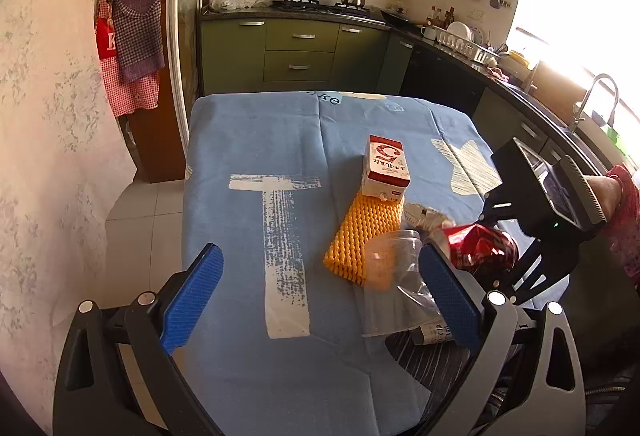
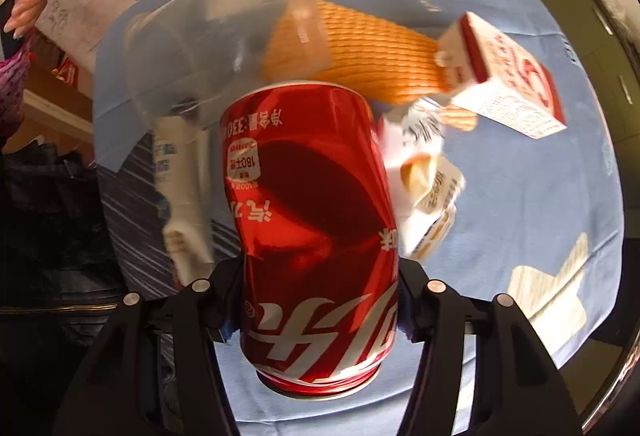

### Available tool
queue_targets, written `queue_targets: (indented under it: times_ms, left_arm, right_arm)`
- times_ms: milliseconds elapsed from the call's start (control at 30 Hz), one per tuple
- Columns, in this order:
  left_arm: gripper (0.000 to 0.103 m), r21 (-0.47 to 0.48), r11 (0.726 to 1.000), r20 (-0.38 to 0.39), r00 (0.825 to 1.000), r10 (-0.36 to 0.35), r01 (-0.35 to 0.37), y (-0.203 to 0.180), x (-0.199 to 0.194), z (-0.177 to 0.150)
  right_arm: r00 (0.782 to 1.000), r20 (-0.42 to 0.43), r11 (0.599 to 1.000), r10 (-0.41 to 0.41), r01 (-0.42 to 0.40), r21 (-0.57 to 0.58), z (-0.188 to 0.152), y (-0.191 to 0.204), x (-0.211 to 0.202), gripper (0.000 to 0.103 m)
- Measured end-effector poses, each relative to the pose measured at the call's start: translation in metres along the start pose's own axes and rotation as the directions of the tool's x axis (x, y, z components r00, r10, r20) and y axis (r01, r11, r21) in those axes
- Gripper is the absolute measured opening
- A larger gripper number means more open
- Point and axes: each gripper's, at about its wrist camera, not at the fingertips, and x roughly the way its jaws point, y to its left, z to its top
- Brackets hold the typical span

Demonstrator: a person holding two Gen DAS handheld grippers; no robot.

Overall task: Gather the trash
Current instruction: 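Carry the can over the bin and open the right gripper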

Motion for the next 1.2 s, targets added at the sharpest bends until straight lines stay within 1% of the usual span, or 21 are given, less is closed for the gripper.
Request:
queue_targets:
  times_ms: [133,300,467,533,600,667,767,833,933,1000,1067,1100,1200]
  left_arm:
    - [0.097,0.003,1.0,-0.003,1.0,-0.001,0.001,-0.001,0.004,0.001]
    - [0.097,0.021,1.0,-0.013,1.0,0.001,-0.001,-0.005,0.009,0.002]
    - [0.097,0.037,0.999,-0.015,1.0,-0.004,0.004,-0.01,0.01,0.005]
    - [0.097,0.054,0.998,-0.016,1.0,-0.012,0.013,-0.015,0.009,0.007]
    - [0.097,0.085,0.996,-0.019,1.0,-0.018,0.02,-0.024,0.009,0.01]
    - [0.097,0.114,0.993,-0.019,1.0,-0.024,0.026,-0.032,0.009,0.013]
    - [0.097,0.149,0.988,-0.019,0.999,-0.047,0.049,-0.045,0.009,0.018]
    - [0.097,0.17,0.983,-0.018,0.998,-0.067,0.069,-0.055,0.009,0.022]
    - [0.097,0.193,0.976,-0.023,0.995,-0.094,0.097,-0.066,0.012,0.027]
    - [0.097,0.212,0.971,-0.029,0.994,-0.105,0.109,-0.076,0.015,0.031]
    - [0.097,0.227,0.966,-0.034,0.993,-0.116,0.121,-0.084,0.017,0.034]
    - [0.097,0.231,0.964,-0.038,0.991,-0.125,0.13,-0.088,0.019,0.035]
    - [0.097,0.249,0.958,-0.047,0.99,-0.132,0.14,-0.1,0.023,0.038]
  right_arm:
    - [0.998,0.063,0.999,-0.014,0.01,0.052,-0.012,-0.008,-0.021,0.055]
    - [0.988,0.15,0.994,-0.04,0.024,0.111,-0.035,-0.012,-0.056,0.056]
    - [0.98,0.173,0.983,-0.101,0.072,0.166,-0.059,-0.011,-0.079,0.056]
    - [0.977,0.166,0.973,-0.135,0.098,0.21,-0.075,-0.013,-0.085,0.056]
    - [0.972,0.163,0.953,-0.172,0.123,0.276,-0.093,-0.028,-0.091,0.056]
    - [0.965,0.153,0.925,-0.212,0.147,0.352,-0.114,-0.042,-0.095,0.056]
    - [0.954,0.103,0.846,-0.281,0.196,0.496,-0.156,-0.072,-0.097,0.056]
    - [0.944,0.055,0.785,-0.326,0.237,0.573,-0.179,-0.089,-0.094,0.056]
    - [0.931,-0.027,0.674,-0.363,0.282,0.683,-0.226,-0.118,-0.091,0.056]
    - [0.928,-0.094,0.604,-0.361,0.31,0.734,-0.256,-0.133,-0.085,0.056]
    - [0.927,-0.15,0.55,-0.345,0.329,0.768,-0.282,-0.146,-0.078,0.056]
    - [0.93,-0.17,0.53,-0.326,0.329,0.782,-0.293,-0.152,-0.07,0.056]
    - [0.939,-0.205,0.494,-0.276,0.321,0.808,-0.316,-0.167,-0.047,0.056]
